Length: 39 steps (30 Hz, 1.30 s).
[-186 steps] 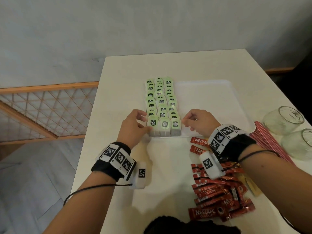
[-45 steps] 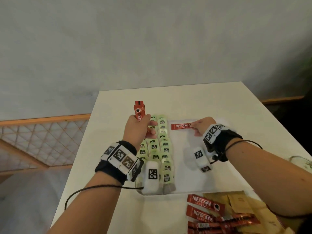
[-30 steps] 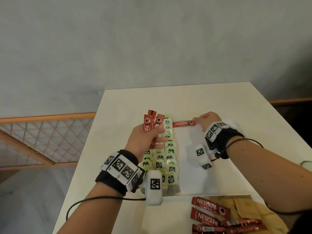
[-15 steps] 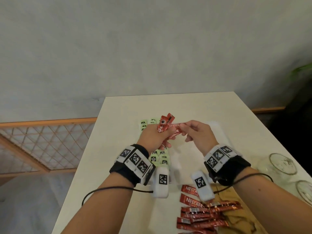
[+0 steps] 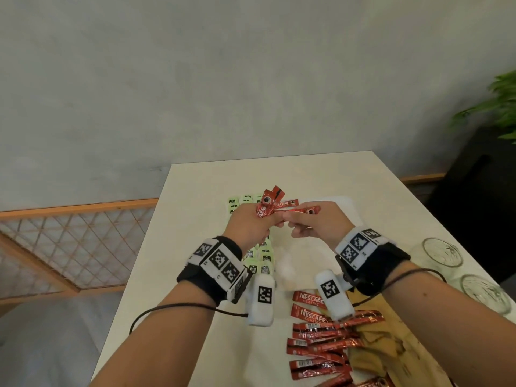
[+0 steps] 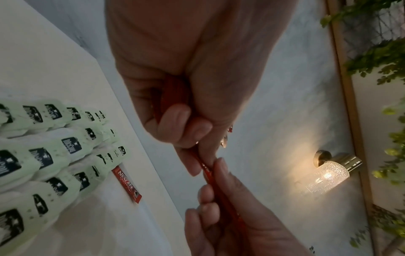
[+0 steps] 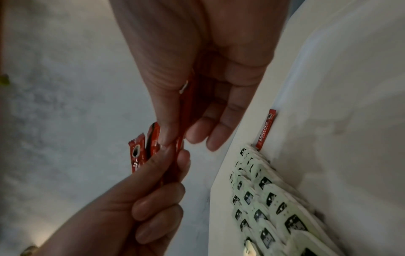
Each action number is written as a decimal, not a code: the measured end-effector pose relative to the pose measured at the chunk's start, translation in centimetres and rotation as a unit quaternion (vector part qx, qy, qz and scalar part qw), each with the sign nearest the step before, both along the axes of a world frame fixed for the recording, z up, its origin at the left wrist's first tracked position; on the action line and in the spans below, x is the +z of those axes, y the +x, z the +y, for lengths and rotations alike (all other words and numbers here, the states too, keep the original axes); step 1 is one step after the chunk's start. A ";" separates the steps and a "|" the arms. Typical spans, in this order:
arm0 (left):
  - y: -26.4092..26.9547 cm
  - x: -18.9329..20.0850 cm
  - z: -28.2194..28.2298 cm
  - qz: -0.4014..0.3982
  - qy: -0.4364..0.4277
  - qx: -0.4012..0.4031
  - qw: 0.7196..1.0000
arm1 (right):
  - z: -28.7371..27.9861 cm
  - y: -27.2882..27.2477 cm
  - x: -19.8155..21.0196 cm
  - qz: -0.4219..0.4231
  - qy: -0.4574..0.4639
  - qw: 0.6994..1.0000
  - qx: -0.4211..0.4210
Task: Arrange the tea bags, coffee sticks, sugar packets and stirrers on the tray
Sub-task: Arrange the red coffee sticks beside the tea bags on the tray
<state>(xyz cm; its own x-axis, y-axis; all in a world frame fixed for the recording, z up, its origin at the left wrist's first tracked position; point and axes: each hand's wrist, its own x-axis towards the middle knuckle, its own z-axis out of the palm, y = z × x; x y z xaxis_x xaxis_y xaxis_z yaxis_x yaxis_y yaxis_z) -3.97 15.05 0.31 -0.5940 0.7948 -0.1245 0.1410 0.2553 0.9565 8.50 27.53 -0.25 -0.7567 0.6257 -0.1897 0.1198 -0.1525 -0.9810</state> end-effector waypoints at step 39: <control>-7.4 -4.0 1.6 -0.117 -0.041 0.049 0.991 | 11.8 -9.4 -9.8 -0.324 0.128 0.929 -0.125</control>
<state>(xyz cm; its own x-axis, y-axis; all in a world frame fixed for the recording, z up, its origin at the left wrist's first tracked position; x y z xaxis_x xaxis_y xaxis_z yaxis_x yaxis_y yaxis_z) -11.36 16.63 -3.72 -0.6148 0.7163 -0.3299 -0.1120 0.3348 0.9356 -0.86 39.36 -10.03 -0.3599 0.8544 -0.3747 0.6903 -0.0263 -0.7230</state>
